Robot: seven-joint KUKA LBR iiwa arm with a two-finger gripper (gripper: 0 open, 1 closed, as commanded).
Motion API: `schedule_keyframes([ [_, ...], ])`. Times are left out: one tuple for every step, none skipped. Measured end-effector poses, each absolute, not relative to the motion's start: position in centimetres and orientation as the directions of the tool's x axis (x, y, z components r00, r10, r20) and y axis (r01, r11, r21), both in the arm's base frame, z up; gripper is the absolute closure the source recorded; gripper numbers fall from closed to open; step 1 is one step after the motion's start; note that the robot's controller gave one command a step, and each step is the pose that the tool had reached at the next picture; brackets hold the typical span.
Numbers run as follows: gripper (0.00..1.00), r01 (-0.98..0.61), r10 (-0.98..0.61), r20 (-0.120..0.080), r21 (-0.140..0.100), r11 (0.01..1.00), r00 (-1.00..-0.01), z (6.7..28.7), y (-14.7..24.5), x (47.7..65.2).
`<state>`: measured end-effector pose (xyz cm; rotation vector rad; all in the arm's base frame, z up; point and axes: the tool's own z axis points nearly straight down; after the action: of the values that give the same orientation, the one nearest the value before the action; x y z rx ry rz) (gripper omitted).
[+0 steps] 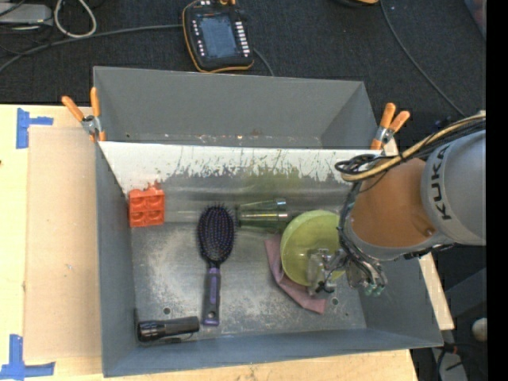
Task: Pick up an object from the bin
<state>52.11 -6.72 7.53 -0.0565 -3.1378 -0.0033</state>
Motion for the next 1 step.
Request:
schedule_keyframes([
  [1.0,0.036,0.036,0.003,0.002,0.999,-0.999,7.53,-6.72,52.11],
])
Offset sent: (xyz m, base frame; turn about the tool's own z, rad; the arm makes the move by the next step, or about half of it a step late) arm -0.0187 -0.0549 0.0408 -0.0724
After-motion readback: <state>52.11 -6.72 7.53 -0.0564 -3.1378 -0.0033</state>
